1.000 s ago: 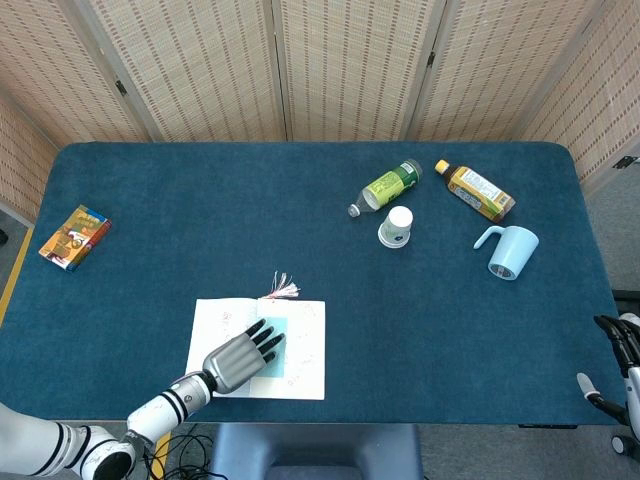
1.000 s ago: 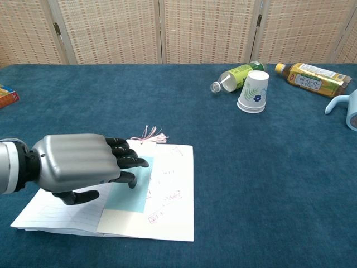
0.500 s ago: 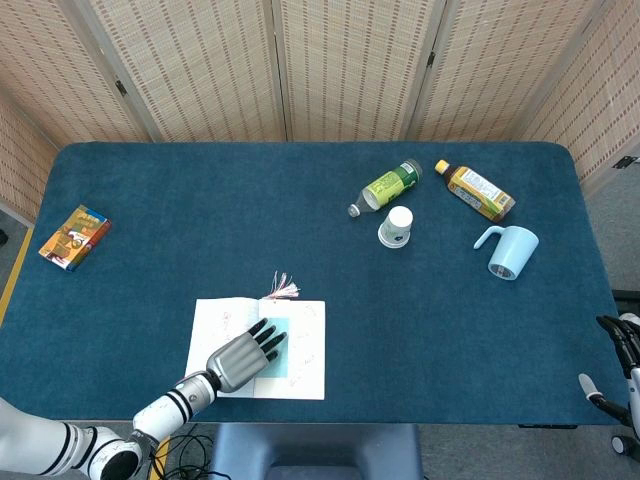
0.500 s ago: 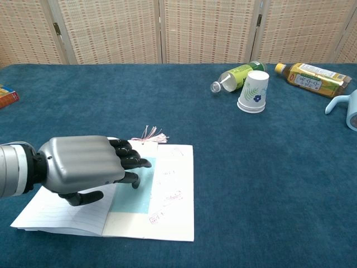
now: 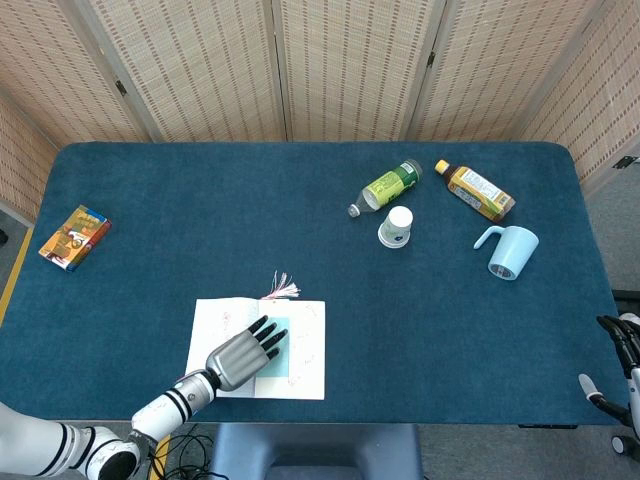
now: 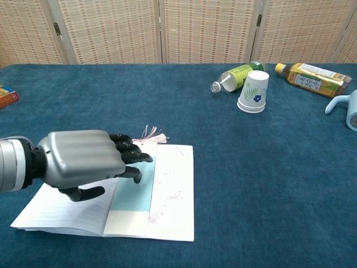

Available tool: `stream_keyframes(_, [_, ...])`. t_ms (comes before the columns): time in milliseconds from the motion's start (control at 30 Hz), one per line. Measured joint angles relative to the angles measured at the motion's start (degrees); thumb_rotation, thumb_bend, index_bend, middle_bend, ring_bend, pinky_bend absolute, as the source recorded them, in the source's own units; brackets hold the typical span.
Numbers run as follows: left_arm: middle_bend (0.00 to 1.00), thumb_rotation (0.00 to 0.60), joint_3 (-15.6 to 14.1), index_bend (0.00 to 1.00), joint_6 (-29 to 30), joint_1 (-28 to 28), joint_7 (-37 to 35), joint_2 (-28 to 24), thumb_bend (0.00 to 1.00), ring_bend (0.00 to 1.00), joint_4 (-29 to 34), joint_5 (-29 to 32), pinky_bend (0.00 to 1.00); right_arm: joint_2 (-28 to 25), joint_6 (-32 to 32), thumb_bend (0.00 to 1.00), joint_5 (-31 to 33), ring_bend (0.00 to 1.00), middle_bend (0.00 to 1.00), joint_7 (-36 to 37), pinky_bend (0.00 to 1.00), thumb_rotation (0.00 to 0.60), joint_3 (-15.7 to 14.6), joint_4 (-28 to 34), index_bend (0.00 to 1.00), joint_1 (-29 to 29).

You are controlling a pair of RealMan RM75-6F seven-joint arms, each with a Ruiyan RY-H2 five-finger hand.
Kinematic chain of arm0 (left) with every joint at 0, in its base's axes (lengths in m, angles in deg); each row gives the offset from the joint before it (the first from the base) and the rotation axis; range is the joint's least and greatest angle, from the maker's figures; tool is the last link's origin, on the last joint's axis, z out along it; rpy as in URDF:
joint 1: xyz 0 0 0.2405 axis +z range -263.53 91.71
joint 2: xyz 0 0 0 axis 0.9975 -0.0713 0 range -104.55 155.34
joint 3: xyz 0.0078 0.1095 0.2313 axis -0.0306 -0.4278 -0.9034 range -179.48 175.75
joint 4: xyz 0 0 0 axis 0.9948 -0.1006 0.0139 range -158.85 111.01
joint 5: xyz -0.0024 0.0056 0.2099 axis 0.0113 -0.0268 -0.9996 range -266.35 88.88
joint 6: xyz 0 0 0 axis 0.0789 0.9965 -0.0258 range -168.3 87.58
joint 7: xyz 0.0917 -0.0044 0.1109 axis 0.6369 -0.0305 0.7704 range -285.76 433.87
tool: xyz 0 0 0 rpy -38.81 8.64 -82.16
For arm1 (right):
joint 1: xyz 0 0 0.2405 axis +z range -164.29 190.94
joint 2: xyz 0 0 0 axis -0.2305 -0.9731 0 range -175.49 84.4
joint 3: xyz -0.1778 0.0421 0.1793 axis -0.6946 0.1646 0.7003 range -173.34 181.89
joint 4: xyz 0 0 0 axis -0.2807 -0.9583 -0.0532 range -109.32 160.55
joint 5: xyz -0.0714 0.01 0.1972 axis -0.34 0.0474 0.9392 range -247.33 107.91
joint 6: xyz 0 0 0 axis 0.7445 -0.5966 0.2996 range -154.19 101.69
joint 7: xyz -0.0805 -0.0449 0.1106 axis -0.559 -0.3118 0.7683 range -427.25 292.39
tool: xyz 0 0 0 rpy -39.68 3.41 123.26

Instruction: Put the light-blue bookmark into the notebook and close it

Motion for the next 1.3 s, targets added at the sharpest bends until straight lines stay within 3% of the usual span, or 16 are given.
stream_keyframes(267, [0.00,0.600,0.6,0.20,2.1,1.8,-5.1,-3.5,0.54,0.00,1.5,-4.0,0.09,-0.1,-0.1,0.17,-0.2,0.14,0.18,0.2,0.20,0.600,0.2,-0.1,0.14,0.2])
stream_keyframes(467, [0.00,0.600,0.0,0.19,6.0,5.8,-14.6,-5.7,0.50,0.00,-1.6,-12.8,0.09,-0.6,0.1,0.17,-0.5,0.14,0.18,0.0,0.20,0.600,0.3,0.4,0.14,0.5])
stream_keyframes(900, [0.00,0.600,-4.4,0.18,20.0,18.1,-41.7,-7.5,0.25,0.00,-22.0,-33.8,0.09,-1.9,0.5,0.17,-1.7,0.14,0.18,-2.7,0.20,0.600,0.5,2.4,0.14,1.5])
stream_keyframes(1100, [0.00,0.600,-6.4,0.16,23.4,22.4,-49.7,-6.8,0.22,0.00,-30.8,-38.6,0.09,-2.0,0.5,0.17,-2.5,0.14,0.18,-3.9,0.20,0.600,0.3,3.4,0.14,1.7])
stream_keyframes(1300, [0.00,0.600,-7.2,0.13,25.5,24.8,-52.4,-4.8,0.21,0.00,-36.8,-43.0,0.09,-1.8,0.8,0.17,-2.9,0.14,0.18,-4.8,0.20,0.600,0.0,4.0,0.14,1.9])
